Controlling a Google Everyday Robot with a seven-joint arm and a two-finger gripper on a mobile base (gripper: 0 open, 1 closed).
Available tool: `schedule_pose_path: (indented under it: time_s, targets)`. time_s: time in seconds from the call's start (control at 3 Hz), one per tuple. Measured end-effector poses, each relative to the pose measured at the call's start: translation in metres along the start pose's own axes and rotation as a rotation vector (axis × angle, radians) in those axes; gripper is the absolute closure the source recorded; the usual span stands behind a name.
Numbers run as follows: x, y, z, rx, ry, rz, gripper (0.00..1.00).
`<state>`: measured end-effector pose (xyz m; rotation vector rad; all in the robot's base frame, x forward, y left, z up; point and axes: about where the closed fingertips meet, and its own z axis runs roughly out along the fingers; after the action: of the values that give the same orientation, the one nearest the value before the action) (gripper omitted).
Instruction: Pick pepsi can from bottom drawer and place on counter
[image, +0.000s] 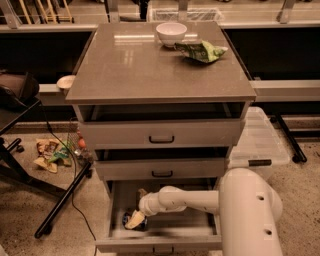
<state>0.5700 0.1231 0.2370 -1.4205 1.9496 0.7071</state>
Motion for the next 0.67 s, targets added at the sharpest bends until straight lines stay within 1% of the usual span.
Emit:
schedule_pose_path:
  time_s: [0.33,0.67]
  targets:
    - [0.006,-0.001,0.026,-0.009,-0.022,-0.001,0.00]
    - [0.013,-0.002,0.046,-0.017,-0.039,0.002,0.00]
